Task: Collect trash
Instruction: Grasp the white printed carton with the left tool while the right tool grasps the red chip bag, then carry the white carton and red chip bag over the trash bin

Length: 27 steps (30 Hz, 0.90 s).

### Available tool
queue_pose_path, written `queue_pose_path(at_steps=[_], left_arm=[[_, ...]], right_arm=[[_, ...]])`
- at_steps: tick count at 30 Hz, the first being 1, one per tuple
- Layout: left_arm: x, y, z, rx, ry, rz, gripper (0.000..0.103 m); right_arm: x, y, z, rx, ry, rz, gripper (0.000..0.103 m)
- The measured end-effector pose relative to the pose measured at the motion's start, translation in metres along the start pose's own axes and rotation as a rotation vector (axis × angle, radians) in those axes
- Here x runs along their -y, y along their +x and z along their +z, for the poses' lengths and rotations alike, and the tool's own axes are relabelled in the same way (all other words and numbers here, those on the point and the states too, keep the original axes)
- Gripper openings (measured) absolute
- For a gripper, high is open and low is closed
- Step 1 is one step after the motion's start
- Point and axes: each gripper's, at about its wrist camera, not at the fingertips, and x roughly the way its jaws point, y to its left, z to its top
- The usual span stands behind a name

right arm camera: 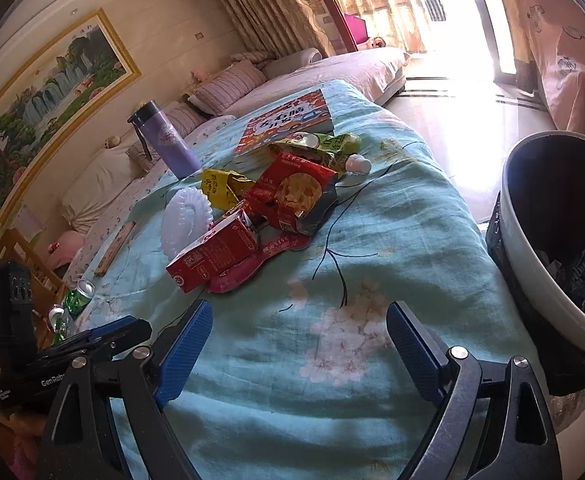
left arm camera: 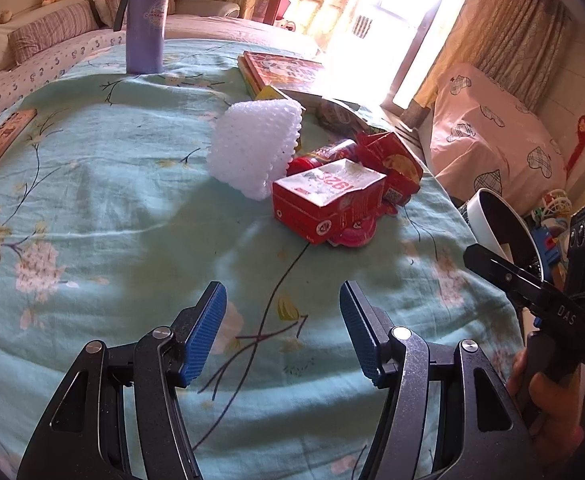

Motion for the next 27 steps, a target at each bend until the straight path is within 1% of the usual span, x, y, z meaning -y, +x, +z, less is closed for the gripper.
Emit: queue_pose_path(at_steps=[6, 9, 11, 13, 14, 16, 19, 20, 21, 22, 23, 24, 25, 26, 27], left_arm=[[0.010, 0.013, 0.018, -0.009, 0.098, -0.025, 0.060], [0.016, 0.023, 0.029, -0.018, 0.160, -0.041, 0.060], [0.023, 0.032, 0.038, -0.027, 0.221, -0.062, 0.060], [0.028, 0.041, 0.045, -0.034, 0.270, -0.048, 0.060], [0.029, 0.046, 0.047, -0.035, 0.289, -0.041, 0.061], [0.027, 0.056, 0.053, -0.045, 0.300, -0.031, 0.064], [0.022, 0.070, 0.059, -0.086, 0.291, -0.060, 0.066], [0.021, 0.072, 0.060, -0.089, 0.286, -0.068, 0.066], [0.020, 0.074, 0.061, -0.094, 0.279, -0.081, 0.065], [0.020, 0.075, 0.061, -0.099, 0.278, -0.089, 0.065], [0.022, 0.074, 0.060, -0.096, 0.285, -0.094, 0.065], [0.025, 0.073, 0.058, -0.089, 0.296, -0.098, 0.063], [0.027, 0.071, 0.057, -0.084, 0.304, -0.101, 0.062], [0.030, 0.069, 0.054, -0.077, 0.315, -0.103, 0.060], [0.032, 0.066, 0.052, -0.072, 0.320, -0.104, 0.058]], right_arm=[[0.001, 0.014, 0.017, -0.001, -0.006, 0.007, 0.090], [0.003, 0.023, 0.029, -0.001, -0.019, 0.010, 0.089], [0.004, 0.029, 0.036, 0.000, -0.031, 0.007, 0.089], [0.006, 0.037, 0.044, -0.007, -0.035, 0.005, 0.088], [0.006, 0.041, 0.046, -0.011, -0.035, 0.008, 0.085], [0.010, 0.050, 0.053, -0.020, -0.033, 0.010, 0.083], [0.015, 0.065, 0.061, -0.038, -0.014, 0.024, 0.078], [0.015, 0.068, 0.063, -0.044, -0.008, 0.034, 0.071], [0.016, 0.073, 0.065, -0.052, -0.004, 0.044, 0.059], [0.016, 0.076, 0.066, -0.061, -0.003, 0.050, 0.051], [0.015, 0.078, 0.065, -0.065, -0.001, 0.056, 0.032], [0.014, 0.078, 0.065, -0.064, -0.001, 0.059, 0.023], [0.013, 0.076, 0.063, -0.059, -0.009, 0.055, 0.023], [0.012, 0.073, 0.061, -0.051, -0.020, 0.048, 0.019], [0.010, 0.068, 0.059, -0.044, -0.030, 0.043, 0.018]])
